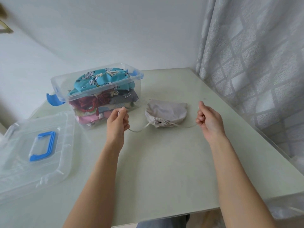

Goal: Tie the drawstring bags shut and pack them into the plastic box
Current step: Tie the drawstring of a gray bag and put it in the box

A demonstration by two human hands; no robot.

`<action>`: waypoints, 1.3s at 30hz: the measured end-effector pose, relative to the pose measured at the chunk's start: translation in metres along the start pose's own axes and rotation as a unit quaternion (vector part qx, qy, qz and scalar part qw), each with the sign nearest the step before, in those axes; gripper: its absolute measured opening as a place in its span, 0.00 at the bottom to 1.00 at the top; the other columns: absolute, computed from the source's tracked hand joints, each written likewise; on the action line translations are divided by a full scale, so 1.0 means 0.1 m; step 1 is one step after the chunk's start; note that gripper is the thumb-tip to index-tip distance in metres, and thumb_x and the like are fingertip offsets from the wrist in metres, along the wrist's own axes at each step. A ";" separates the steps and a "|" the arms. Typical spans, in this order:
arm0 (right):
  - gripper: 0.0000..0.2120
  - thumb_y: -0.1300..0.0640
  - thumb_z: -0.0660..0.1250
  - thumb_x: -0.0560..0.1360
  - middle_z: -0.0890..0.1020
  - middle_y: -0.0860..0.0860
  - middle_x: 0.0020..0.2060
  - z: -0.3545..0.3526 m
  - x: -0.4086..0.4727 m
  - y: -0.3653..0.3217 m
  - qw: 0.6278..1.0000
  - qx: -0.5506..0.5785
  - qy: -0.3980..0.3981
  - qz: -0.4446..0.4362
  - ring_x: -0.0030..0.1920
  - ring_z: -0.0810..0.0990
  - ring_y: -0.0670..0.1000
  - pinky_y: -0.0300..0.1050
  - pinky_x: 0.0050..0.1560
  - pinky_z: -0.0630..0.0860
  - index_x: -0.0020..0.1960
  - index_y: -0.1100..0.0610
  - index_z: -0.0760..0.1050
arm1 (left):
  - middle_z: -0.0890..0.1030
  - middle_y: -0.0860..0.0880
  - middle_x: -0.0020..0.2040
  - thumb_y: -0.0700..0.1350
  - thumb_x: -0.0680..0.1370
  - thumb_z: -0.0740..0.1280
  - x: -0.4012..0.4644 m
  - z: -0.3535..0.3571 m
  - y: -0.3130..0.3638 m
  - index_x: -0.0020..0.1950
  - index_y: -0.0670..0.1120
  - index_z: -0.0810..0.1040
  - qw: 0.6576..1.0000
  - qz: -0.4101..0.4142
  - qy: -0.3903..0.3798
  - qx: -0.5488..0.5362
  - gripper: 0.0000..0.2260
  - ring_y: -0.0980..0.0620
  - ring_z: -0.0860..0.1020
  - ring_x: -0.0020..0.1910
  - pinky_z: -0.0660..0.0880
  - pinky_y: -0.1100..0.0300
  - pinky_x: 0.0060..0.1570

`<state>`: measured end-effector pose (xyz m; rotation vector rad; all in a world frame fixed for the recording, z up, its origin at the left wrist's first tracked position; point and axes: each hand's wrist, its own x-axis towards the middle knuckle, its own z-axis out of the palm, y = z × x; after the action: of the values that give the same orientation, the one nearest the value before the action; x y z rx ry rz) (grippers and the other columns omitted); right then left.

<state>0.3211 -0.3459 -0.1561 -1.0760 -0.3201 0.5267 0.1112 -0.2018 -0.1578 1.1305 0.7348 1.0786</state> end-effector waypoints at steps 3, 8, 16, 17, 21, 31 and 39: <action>0.05 0.61 0.66 0.75 0.75 0.47 0.28 0.16 -0.14 -0.02 0.992 -0.091 -0.086 -0.021 0.26 0.71 0.42 0.35 0.30 0.72 0.40 0.58 0.76 | 0.74 0.52 0.32 0.41 0.80 0.61 -0.12 0.15 0.02 0.40 0.45 0.74 0.994 0.023 -0.080 0.078 0.09 0.58 0.70 0.28 0.68 0.67 0.30; 0.07 0.60 0.68 0.74 0.81 0.44 0.34 0.49 -0.46 0.05 0.931 -0.283 -0.211 -0.097 0.30 0.75 0.43 0.36 0.29 0.71 0.50 0.51 0.78 | 0.77 0.52 0.38 0.53 0.71 0.69 -0.19 0.23 0.09 0.36 0.53 0.80 0.966 0.144 -0.103 0.188 0.06 0.56 0.70 0.38 0.66 0.63 0.41; 0.06 0.63 0.70 0.72 0.83 0.46 0.35 0.76 -0.71 0.11 0.905 -0.267 -0.310 -0.117 0.26 0.73 0.42 0.27 0.27 0.65 0.46 0.52 0.80 | 0.79 0.55 0.39 0.48 0.73 0.71 -0.22 0.21 0.22 0.41 0.55 0.82 0.958 0.219 -0.073 0.172 0.02 0.55 0.74 0.41 0.68 0.64 0.44; 0.06 0.63 0.69 0.73 0.83 0.47 0.35 0.75 -0.71 0.09 0.910 -0.256 -0.304 -0.121 0.25 0.72 0.42 0.27 0.27 0.65 0.44 0.53 0.80 | 0.80 0.57 0.40 0.49 0.73 0.71 -0.20 0.19 0.22 0.41 0.57 0.83 0.961 0.213 -0.069 0.162 0.03 0.57 0.74 0.42 0.69 0.62 0.45; 0.06 0.62 0.65 0.75 0.84 0.48 0.34 0.74 -0.72 0.04 0.923 -0.220 -0.299 -0.102 0.23 0.70 0.44 0.27 0.25 0.63 0.41 0.56 0.78 | 0.81 0.60 0.42 0.51 0.74 0.69 -0.23 0.21 0.23 0.43 0.59 0.82 0.961 0.208 -0.090 0.161 0.03 0.59 0.77 0.45 0.70 0.58 0.51; 0.04 0.56 0.73 0.70 0.81 0.46 0.31 0.71 -0.69 0.12 0.921 -0.274 -0.256 -0.111 0.26 0.72 0.42 0.35 0.30 0.69 0.43 0.51 0.79 | 0.82 0.58 0.47 0.54 0.73 0.68 -0.27 0.26 0.17 0.43 0.56 0.84 0.944 0.237 -0.114 0.199 0.05 0.57 0.78 0.53 0.72 0.59 0.57; 0.09 0.62 0.61 0.78 0.84 0.47 0.33 0.68 -0.70 -0.02 0.957 -0.157 -0.240 -0.045 0.22 0.69 0.42 0.31 0.22 0.61 0.44 0.57 0.79 | 0.82 0.51 0.56 0.49 0.83 0.51 -0.33 0.29 0.26 0.61 0.48 0.77 0.965 0.093 -0.198 0.143 0.17 0.60 0.77 0.57 0.70 0.64 0.60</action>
<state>0.2297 -0.3347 -0.1234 -1.2252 -0.8998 0.6680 0.1184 -0.2410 -0.1266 1.6322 0.4799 0.8744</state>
